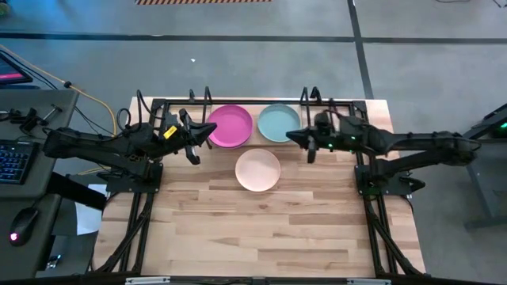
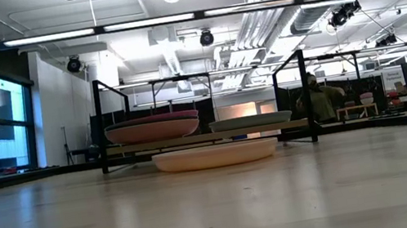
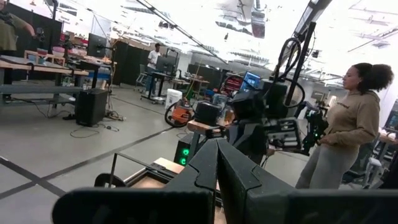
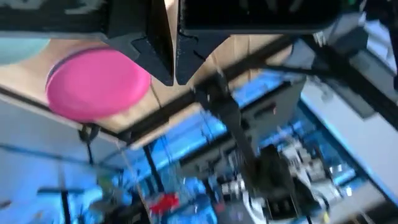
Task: Place and stack plates onto a shelf
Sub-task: Stack the light orange plate on the light blue plate on the shelf
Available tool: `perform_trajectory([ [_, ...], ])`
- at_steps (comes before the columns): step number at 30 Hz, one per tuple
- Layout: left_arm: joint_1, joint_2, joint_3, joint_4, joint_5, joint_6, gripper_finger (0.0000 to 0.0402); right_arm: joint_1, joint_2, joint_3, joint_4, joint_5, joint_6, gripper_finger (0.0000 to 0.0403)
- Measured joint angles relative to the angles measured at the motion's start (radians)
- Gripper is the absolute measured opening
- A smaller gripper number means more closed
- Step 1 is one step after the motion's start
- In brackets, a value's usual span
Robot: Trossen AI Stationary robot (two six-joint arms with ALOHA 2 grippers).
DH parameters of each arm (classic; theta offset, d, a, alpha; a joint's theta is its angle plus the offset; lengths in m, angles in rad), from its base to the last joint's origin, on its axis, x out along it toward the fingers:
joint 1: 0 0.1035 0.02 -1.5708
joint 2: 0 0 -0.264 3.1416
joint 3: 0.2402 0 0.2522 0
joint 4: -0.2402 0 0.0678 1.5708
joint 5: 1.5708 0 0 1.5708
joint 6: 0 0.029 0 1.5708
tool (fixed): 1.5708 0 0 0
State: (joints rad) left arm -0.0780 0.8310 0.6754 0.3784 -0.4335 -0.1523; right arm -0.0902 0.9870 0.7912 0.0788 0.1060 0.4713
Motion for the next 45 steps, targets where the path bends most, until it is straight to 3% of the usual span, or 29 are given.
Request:
perform_trajectory([
  [4,0.0,0.0,0.0,0.0,0.0,0.0,0.0,0.021,-0.041,-0.024,0.045,0.051,-0.001,0.0],
  [28,0.0,0.0,0.0,0.0,0.0,-0.027,0.0,0.022,-0.017,-0.025,0.14,0.032,0.0,0.0002],
  [34,0.0,0.0,0.0,0.0,0.0,-0.027,0.0,0.075,0.04,-0.024,0.109,0.036,0.029,0.0057],
  [40,0.0,0.0,0.0,-0.001,0.0,-0.027,0.0,0.174,0.232,0.116,-0.18,0.037,0.037,0.0147],
  [45,0.0,0.0,0.0,-0.014,0.0,-0.028,0.0,0.216,0.426,0.299,-0.542,0.101,0.062,0.0184],
])
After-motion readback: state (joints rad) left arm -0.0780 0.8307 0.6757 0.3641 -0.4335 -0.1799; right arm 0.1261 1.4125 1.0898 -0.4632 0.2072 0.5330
